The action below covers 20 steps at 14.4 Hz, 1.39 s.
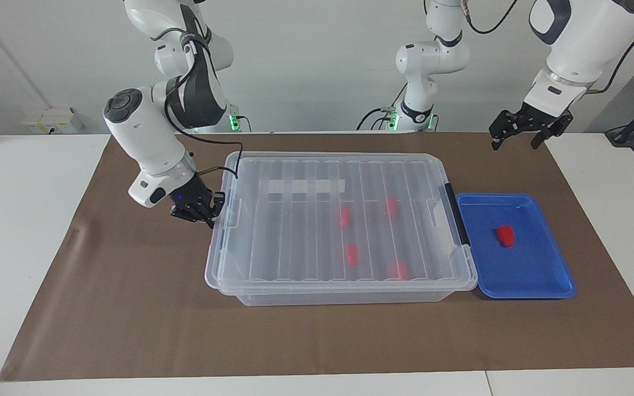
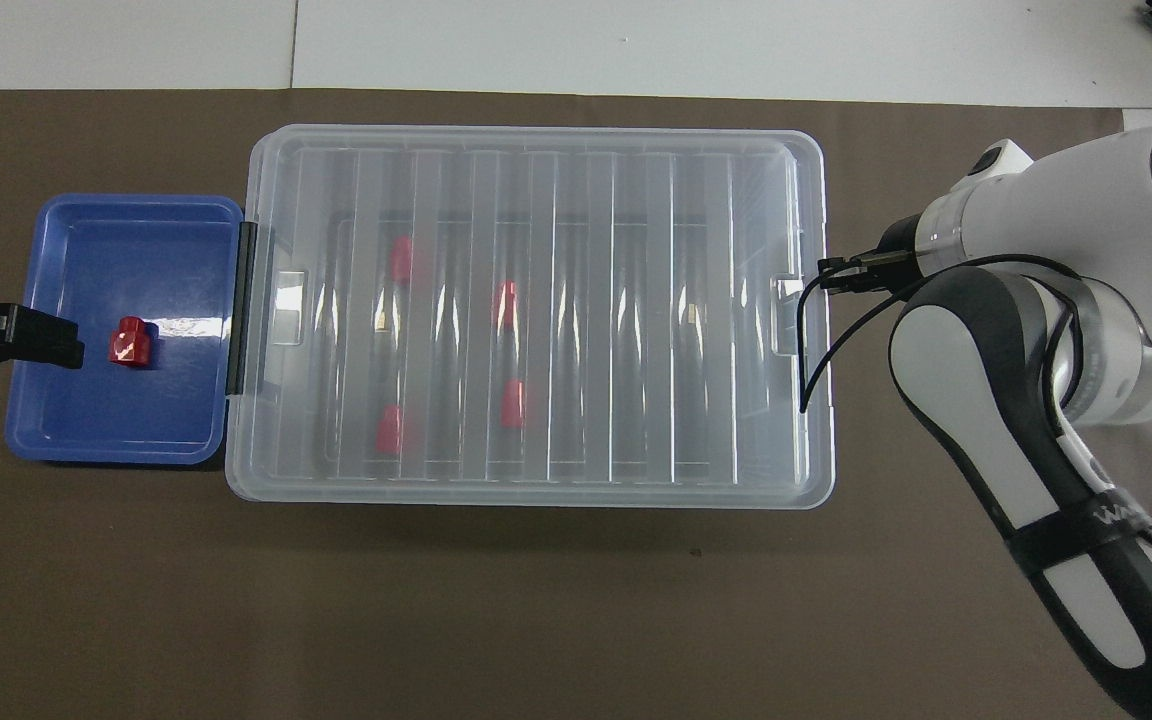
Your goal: Place red block in blue tray from box
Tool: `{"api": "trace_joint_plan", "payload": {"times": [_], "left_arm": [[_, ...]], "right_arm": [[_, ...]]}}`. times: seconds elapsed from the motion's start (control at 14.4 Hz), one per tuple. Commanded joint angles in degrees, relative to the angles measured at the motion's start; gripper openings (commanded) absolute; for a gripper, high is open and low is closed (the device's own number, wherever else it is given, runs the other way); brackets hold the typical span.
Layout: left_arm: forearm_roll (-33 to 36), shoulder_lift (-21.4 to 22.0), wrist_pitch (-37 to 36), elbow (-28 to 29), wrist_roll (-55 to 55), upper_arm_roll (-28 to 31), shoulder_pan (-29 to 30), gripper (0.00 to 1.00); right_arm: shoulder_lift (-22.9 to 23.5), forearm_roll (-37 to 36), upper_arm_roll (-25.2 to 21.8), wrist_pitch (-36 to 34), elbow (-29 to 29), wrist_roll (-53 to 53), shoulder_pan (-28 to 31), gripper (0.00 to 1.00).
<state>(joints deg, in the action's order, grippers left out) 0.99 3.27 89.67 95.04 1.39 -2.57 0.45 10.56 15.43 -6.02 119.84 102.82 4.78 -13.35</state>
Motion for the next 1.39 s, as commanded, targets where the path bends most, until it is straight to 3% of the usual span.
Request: {"api": "trace_joint_plan", "payload": {"times": [0.0, 0.21, 0.56, 0.76, 0.97, 1.04, 1.11, 1.18, 1.32], "left_arm": [[-0.4, 0.8, -1.0, 0.2, -1.9, 1.9, -2.4, 1.00], [-0.3, 0.9, -0.8, 0.3, -4.3, 1.9, -3.0, 1.00], [-0.4, 0.9, -1.2, 0.1, -4.3, 3.7, -4.2, 1.00], [-0.5, 1.8, 0.0, 0.0, -3.8, 3.9, -4.4, 1.00], [-0.3, 1.9, 3.0, -0.5, -3.6, 3.7, -4.3, 1.00], [-0.3, 1.9, 3.1, -0.5, -3.7, 3.7, -4.2, 1.00], [-0.3, 1.9, 3.1, -0.5, -3.8, 3.7, -4.2, 1.00], [-0.3, 1.9, 3.0, -0.4, -3.7, 3.7, -4.3, 1.00], [-0.3, 1.9, 3.0, -0.5, -3.7, 3.6, -4.3, 1.00]], "right_arm": [[0.0, 1.8, 0.1, 0.7, 0.4, 0.5, -0.1, 0.00], [0.0, 0.0, 0.0, 0.1, 0.2, 2.7, 0.6, 0.00], [-2.1, -10.7, -0.7, -2.2, -0.6, -0.8, 0.9, 0.00], [-4.8, -17.4, -0.6, -11.5, -4.9, -9.2, 2.1, 0.00], [-8.3, -17.6, -0.7, -21.2, -8.4, -12.3, 3.9, 0.00], [-9.4, -16.8, -0.6, -25.2, -9.7, -12.2, 5.4, 0.13], [-10.1, -16.2, -0.5, -28.7, -10.7, -12.2, 6.7, 0.46], [-11.2, -15.4, -0.6, -30.6, -10.9, -12.1, 7.6, 0.99], [-12.0, -14.8, -0.7, -32.6, -10.5, -12.0, 9.6, 1.00]]}}
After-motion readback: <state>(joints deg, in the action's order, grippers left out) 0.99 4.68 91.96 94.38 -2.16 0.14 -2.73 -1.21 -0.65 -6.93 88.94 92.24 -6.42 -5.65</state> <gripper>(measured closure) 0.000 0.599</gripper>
